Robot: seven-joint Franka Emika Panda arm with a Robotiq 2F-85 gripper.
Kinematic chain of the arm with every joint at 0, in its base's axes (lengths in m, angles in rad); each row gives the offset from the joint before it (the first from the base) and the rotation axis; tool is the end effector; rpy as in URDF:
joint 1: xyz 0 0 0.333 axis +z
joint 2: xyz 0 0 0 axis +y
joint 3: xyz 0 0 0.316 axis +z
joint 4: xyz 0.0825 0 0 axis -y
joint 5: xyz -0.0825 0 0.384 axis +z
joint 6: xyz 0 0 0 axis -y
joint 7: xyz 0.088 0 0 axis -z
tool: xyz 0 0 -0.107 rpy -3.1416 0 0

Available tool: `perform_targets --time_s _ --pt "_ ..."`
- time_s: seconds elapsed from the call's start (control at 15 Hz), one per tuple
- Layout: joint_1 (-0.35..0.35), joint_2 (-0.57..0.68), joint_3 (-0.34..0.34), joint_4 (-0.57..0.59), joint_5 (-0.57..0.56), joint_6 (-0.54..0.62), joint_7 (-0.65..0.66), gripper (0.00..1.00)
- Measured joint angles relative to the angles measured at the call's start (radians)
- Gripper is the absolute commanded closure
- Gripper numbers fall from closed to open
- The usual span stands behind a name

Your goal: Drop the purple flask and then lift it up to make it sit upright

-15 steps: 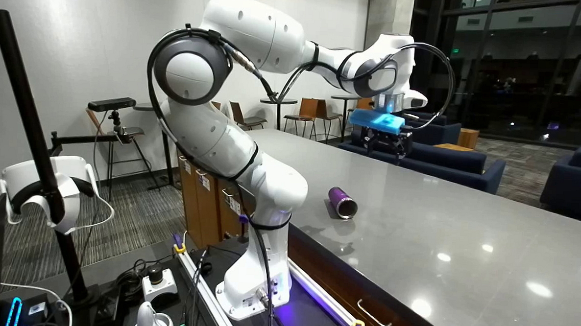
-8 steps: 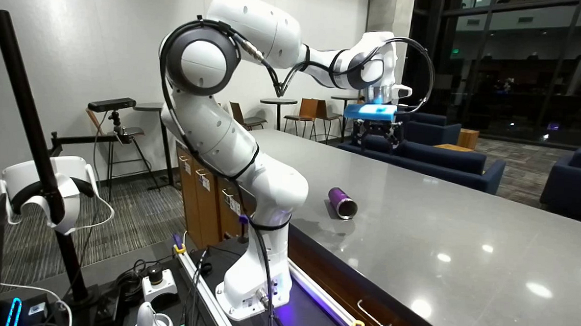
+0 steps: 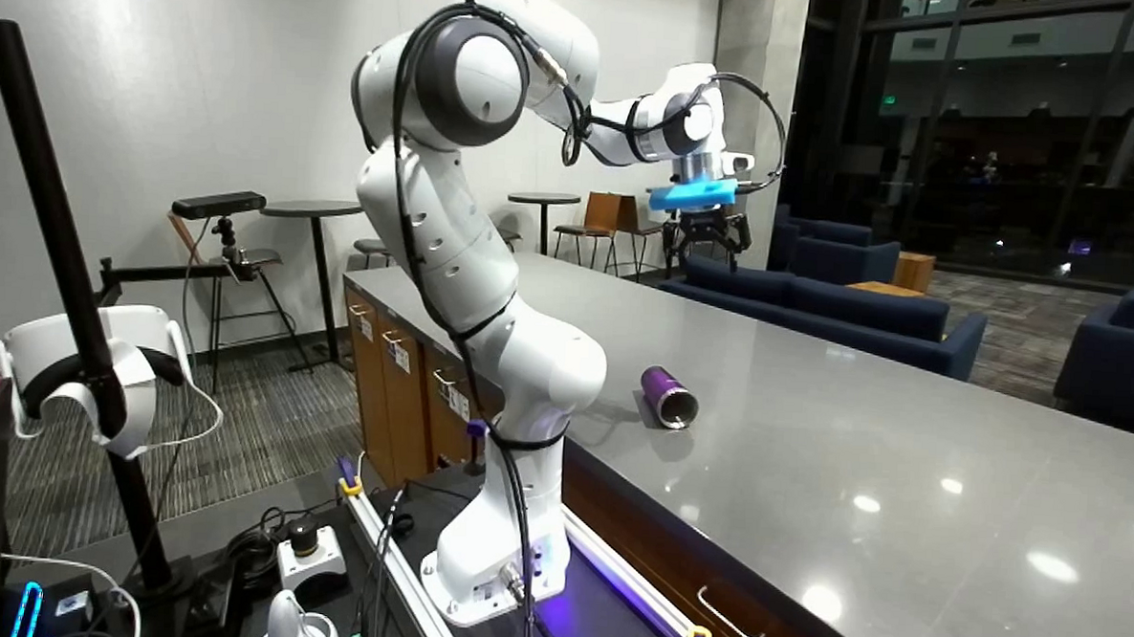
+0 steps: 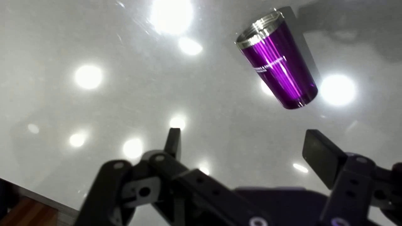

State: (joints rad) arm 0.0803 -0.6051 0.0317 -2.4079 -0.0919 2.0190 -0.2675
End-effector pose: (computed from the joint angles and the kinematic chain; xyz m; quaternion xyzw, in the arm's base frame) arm 0.3877 0.0399 0.5464 0.9724 0.2005 0.1030 0.0607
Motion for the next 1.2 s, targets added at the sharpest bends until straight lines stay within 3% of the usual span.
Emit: perform_targets --time_s 0.4,1.2 --pt "0.053 0.229 0.054 0.167 0.061 -0.012 0.081 0.00" --pt "0.060 0.282 0.053 0.260 0.040 -0.048 0.013 0.00"
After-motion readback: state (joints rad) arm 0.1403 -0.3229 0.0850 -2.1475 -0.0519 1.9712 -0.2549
